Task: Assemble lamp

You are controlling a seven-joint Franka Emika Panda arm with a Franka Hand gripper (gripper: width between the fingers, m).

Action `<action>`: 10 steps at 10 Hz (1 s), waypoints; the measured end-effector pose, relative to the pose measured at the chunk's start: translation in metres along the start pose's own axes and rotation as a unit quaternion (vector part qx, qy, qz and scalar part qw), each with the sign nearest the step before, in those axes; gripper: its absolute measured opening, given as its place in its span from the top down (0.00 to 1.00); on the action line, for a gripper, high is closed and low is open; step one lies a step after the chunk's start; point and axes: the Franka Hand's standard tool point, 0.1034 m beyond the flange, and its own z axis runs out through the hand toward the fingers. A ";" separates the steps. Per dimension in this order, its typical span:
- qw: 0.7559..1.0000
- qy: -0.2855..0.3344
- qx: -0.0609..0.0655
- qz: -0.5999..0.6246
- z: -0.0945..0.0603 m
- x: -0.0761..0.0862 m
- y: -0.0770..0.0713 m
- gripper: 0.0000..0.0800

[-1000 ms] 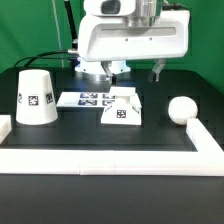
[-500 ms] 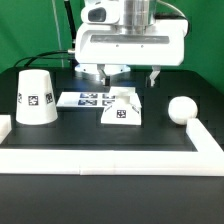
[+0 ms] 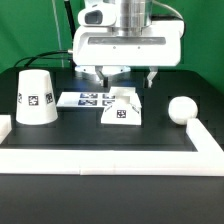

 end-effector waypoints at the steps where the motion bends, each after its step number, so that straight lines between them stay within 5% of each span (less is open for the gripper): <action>1: 1.000 0.000 0.000 -0.005 0.003 -0.010 0.001 0.13; 5: 1.000 -0.001 0.000 -0.010 0.014 -0.030 0.000 0.13; 10: 1.000 -0.007 0.001 -0.014 0.024 -0.034 0.003 0.13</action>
Offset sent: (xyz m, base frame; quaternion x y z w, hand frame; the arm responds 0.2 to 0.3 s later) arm -0.0264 0.0017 -0.0085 -0.0155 0.0129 0.0440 0.9988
